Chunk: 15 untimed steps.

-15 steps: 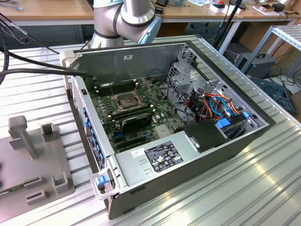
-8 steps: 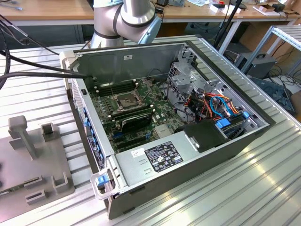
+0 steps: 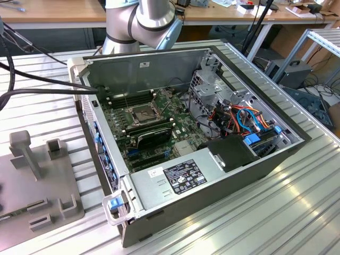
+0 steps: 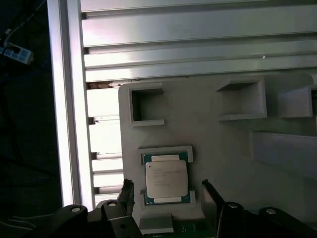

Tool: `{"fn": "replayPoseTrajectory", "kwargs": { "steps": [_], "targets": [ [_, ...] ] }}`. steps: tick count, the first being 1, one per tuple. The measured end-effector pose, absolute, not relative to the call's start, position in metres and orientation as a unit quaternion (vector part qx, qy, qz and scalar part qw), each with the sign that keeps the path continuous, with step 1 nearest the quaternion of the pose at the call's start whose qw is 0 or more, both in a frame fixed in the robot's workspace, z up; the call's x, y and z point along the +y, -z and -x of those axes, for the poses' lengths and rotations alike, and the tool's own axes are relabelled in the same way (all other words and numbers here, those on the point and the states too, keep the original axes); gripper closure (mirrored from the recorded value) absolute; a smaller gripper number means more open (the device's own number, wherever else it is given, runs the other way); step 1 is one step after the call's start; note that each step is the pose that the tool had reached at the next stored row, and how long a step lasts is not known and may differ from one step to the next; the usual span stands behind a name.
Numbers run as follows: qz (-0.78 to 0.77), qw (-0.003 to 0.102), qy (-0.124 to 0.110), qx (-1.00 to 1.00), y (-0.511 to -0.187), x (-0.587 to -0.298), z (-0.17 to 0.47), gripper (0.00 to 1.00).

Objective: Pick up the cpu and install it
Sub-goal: 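Pick up the cpu and move it towards the insertion slot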

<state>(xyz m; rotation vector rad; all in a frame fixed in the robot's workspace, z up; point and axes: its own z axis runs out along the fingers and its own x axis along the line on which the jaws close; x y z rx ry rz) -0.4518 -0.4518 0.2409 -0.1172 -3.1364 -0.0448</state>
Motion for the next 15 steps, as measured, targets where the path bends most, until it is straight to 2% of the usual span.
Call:
{"fn": "replayPoseTrajectory", "kwargs": {
  "steps": [15],
  "targets": [
    [0.037,0.001,0.014,-0.999,-0.2362,-0.4518,0.4518,0.34]
  ]
}}
